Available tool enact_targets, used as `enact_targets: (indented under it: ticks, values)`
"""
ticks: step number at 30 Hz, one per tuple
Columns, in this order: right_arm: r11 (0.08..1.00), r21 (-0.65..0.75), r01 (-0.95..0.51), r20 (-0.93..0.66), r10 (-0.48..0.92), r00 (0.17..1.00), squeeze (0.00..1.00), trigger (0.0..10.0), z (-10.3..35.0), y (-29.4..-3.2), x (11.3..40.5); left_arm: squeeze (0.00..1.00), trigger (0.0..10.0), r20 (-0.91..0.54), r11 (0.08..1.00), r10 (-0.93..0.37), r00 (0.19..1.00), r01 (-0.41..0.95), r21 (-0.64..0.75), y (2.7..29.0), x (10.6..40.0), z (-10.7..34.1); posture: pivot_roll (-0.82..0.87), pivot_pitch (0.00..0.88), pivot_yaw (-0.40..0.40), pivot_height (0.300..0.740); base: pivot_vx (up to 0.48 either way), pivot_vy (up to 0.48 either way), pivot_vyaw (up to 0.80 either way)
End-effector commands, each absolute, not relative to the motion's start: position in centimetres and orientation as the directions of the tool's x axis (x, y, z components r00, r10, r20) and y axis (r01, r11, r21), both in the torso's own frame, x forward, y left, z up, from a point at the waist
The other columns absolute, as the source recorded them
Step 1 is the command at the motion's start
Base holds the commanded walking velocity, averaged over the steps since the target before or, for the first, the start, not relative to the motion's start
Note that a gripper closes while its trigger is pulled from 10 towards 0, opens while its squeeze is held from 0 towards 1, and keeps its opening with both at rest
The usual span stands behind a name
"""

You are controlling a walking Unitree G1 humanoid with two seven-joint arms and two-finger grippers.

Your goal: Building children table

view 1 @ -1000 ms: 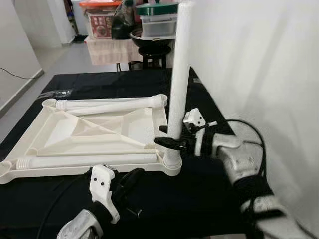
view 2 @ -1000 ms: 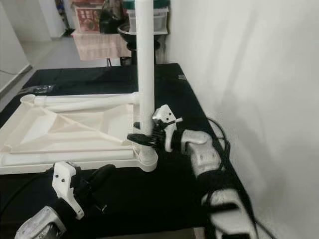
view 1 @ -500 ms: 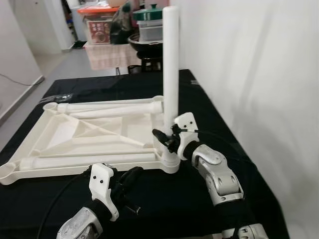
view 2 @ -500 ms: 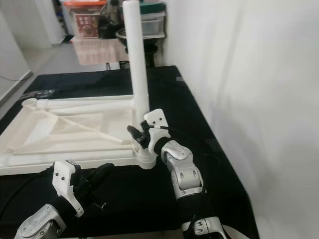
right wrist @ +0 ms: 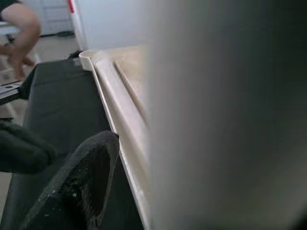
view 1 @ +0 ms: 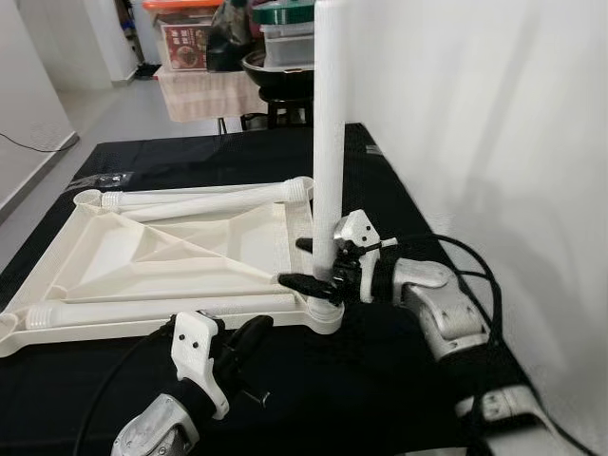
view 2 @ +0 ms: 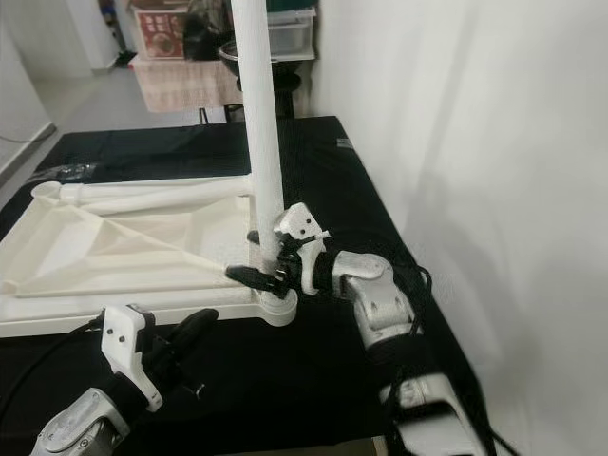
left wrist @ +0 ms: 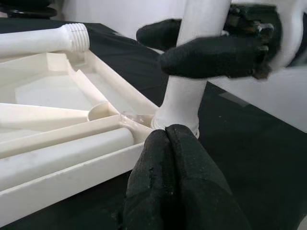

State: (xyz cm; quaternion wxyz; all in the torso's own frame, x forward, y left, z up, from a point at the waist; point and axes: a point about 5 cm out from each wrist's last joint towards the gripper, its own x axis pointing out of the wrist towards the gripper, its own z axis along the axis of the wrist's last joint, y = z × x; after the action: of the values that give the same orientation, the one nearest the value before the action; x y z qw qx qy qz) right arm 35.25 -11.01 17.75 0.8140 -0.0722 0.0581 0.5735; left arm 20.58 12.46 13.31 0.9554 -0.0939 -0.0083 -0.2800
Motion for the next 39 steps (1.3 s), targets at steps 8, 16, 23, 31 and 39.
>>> enact_targets:
  ticks: [8,16,23,31,39]
  values:
    - [0.238,0.024,-0.971,-0.171,0.958,0.231,0.0,0.0,17.8,-10.5,35.9,0.0,10.0,0.065,0.829,-0.527,0.847,0.53,-0.181,11.9,20.3,13.2,0.0,0.0,-0.029,0.74,0.0,0.0,0.0]
    - [0.278,-0.02,-0.96,-0.11,0.954,0.278,0.0,0.0,18.1,-10.8,35.9,0.0,10.0,0.072,0.826,-0.529,0.846,0.532,-0.186,11.8,20.4,13.2,-0.03,0.0,-0.019,0.74,0.0,0.0,0.0]
    - [0.796,-0.061,-0.602,-0.091,0.596,0.798,0.0,0.0,16.3,-10.4,35.1,0.0,10.0,0.071,0.828,-0.527,0.847,0.53,-0.182,12.3,20.6,13.3,-0.05,0.001,-0.01,0.74,0.0,0.0,0.0]
    - [0.852,-0.001,-0.524,-0.114,0.521,0.846,0.0,0.0,14.0,-8.2,32.8,0.0,10.0,0.064,0.83,-0.528,0.847,0.53,-0.174,12.9,21.0,13.2,-0.07,0.0,0.028,0.74,0.0,0.0,0.0]
    - [0.871,-0.023,-0.491,-0.136,0.484,0.865,0.0,5.9,14.2,-7.3,32.9,0.0,10.0,0.062,0.842,-0.511,0.857,0.514,-0.161,13.2,21.3,13.3,-0.05,0.0,0.027,0.74,0.0,0.0,0.0]
